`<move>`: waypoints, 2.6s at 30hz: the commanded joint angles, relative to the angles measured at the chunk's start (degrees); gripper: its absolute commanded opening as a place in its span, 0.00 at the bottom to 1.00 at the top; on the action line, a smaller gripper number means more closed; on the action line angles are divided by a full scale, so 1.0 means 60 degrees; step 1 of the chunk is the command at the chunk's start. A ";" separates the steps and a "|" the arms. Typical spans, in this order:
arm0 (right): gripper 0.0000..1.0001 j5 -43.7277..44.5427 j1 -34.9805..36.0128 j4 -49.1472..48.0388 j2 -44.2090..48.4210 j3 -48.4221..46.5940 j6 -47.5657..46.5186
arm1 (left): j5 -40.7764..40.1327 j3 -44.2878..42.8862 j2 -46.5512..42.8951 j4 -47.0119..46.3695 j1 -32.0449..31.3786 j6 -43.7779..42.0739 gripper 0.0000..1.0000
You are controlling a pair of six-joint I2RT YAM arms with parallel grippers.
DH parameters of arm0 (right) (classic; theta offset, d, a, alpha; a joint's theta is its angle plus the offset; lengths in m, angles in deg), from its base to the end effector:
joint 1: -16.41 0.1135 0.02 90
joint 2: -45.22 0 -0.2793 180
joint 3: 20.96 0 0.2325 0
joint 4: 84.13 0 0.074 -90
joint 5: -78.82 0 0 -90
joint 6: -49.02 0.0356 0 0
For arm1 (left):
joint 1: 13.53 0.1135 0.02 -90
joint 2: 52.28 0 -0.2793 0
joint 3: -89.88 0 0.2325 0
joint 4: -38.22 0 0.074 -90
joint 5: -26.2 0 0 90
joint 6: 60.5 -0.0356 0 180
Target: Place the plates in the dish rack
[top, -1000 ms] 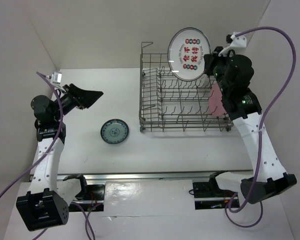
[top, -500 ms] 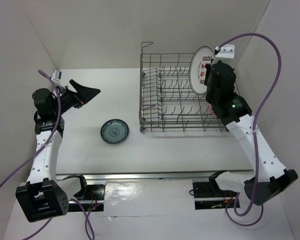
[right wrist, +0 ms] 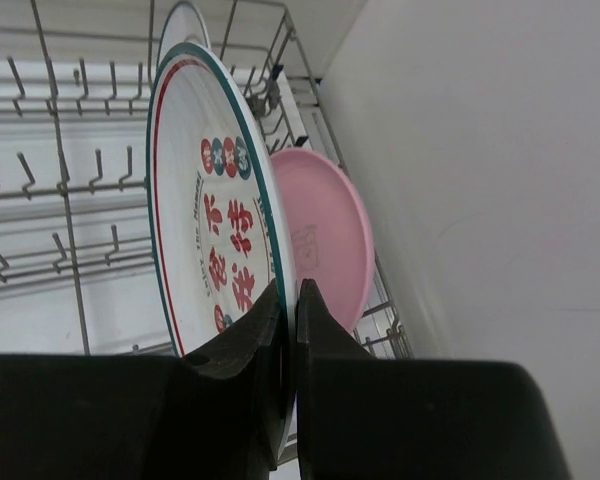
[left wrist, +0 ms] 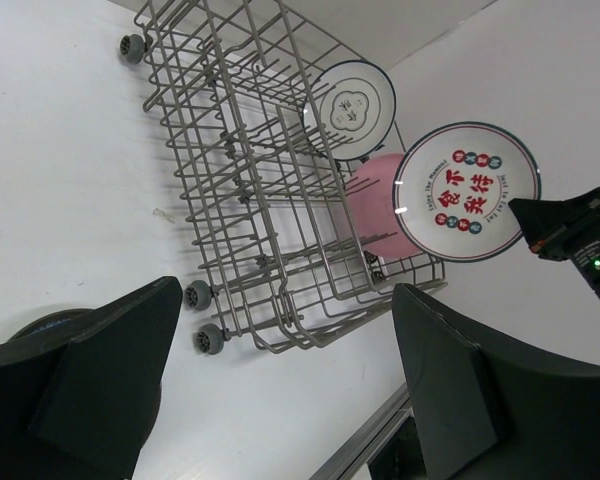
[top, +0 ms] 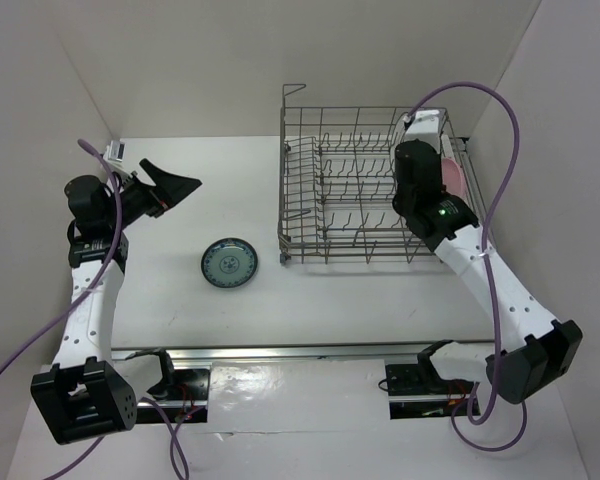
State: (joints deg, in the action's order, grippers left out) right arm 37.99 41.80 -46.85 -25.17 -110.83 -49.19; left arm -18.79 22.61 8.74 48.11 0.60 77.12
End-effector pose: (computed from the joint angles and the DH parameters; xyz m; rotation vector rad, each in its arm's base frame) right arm 0.2266 0.0777 0.4244 0.0521 1.8098 -0.5899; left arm 0.2144 0.0280 0.3768 -0.2893 1.7049 -1.0752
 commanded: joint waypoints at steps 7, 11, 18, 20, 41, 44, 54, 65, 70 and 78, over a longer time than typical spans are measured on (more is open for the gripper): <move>0.00 -0.0211 0.0090 -0.1465 -0.0514 0.0458 0.0137 | 0.0246 -0.0480 -0.0003 -0.0386 0.0134 -0.0173 1.00; 0.00 -0.0211 0.0002 -0.1846 -0.0925 0.0459 0.0050 | 0.0335 -0.0392 0.0084 -0.0474 0.0135 -0.0172 1.00; 0.00 -0.0095 -0.0188 -0.2328 -0.1423 0.0547 0.0050 | 0.0335 -0.0392 0.0085 -0.0475 0.0135 -0.0172 1.00; 0.00 -0.0094 -0.0188 -0.2330 -0.1423 0.0635 0.0050 | 0.0335 -0.0392 0.0085 -0.0475 0.0135 -0.0172 1.00; 0.00 -0.0415 -0.0540 -0.2666 -0.2155 0.1148 0.0752 | 0.0144 -0.0392 0.0085 -0.0197 0.0135 -0.0172 1.00; 0.01 -0.0635 -0.0642 -0.2666 -0.2330 0.1148 0.0840 | 0.0144 -0.0392 0.0085 -0.0197 0.0135 -0.0172 1.00; 0.33 -0.1118 -0.0745 -0.2491 -0.2624 0.0957 0.1119 | 0.0056 -0.0392 0.0173 -0.0021 0.0222 -0.0347 1.00; 1.00 -0.1207 -0.0423 -0.1773 -0.1600 -0.0682 0.1017 | -0.1173 -0.0130 0.0173 0.0915 0.0223 -0.0436 1.00; 1.00 -0.1264 0.0543 -0.1027 -0.0663 -0.1619 0.1219 | -0.2066 0.1156 -0.0456 0.1253 0.0223 -0.0100 1.00; 1.00 -0.3388 0.2256 0.0043 0.0715 -0.2076 0.2011 | -0.4306 0.3151 -0.1467 0.2088 0.0223 0.1116 1.00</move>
State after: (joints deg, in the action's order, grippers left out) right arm 23.11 52.55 -50.63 -22.95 -122.02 -39.87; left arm -37.78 39.33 1.98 59.28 1.60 80.13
